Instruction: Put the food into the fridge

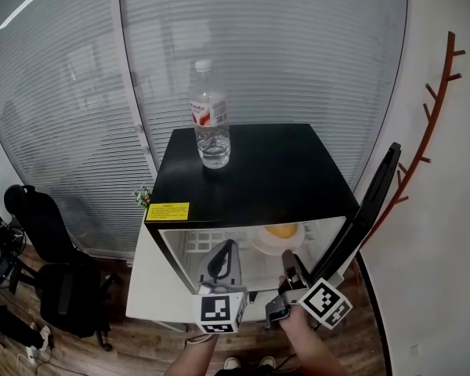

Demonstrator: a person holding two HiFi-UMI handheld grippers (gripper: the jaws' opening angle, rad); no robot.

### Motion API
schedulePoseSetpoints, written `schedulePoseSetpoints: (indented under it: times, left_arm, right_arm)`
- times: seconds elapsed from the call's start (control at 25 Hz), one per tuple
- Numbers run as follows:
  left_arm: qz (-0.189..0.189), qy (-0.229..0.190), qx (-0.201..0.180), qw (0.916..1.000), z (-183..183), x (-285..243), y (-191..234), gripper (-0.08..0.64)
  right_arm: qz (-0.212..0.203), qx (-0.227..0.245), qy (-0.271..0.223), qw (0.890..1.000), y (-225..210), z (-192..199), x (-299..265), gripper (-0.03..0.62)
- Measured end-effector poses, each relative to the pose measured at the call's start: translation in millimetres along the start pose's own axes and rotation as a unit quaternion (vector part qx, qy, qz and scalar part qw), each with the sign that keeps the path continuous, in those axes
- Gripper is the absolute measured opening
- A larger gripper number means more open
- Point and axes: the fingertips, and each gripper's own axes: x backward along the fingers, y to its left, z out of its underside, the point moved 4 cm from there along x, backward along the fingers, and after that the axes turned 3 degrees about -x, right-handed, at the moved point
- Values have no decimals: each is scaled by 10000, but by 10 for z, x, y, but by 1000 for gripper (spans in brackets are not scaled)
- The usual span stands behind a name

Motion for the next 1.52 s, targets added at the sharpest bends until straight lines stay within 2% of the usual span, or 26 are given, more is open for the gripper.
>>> schedulePoseSetpoints:
  times: [0.08, 0.12, 0.2, 0.28, 0.36, 0.44, 0.56, 0.96, 1.28, 1.52]
  left_arm:
    - [-13, 53, -48, 10000, -6, 31, -3, 29]
    - [-20, 84, -66, 9999, -11, 44, 0, 29]
    - [-24, 140, -95, 9999, -12, 70, -1, 29]
    - [-22, 187, -158, 9997, -2, 105, -10, 29]
    - [-55, 221, -201, 9995, 15, 151, -3, 29]
    - [-109, 249, -186, 9995, 39, 193, 12, 29]
    - [-152, 291, -187, 9993, 69, 242, 15, 29]
    - [-179, 293, -302, 9990, 84, 321, -11, 29]
    - [-203, 224, -249, 9992, 98, 341, -46, 29]
    - [-209, 216, -208, 9993, 104, 310, -43, 29]
  right_arm:
    - [-114, 1165, -134, 9930, 102, -41, 64, 150]
    - [-195, 1809, -216, 9831, 176, -52, 90, 150]
    - [-331, 3059, -409, 9506, 328, -65, 135, 150]
    - [-405, 4065, -590, 9108, 442, -59, 174, 149]
    - [-462, 4685, -724, 8793, 504, -37, 196, 97]
    - [-477, 4932, -768, 8652, 535, -19, 209, 44]
    - [-547, 5006, -720, 8610, 557, 16, 200, 28]
    - [-622, 5054, -548, 8589, 578, 124, 157, 26]
    - [-627, 5136, -625, 8535, 570, 105, 151, 26]
    - [-591, 5081, -666, 8567, 561, 68, 138, 26]
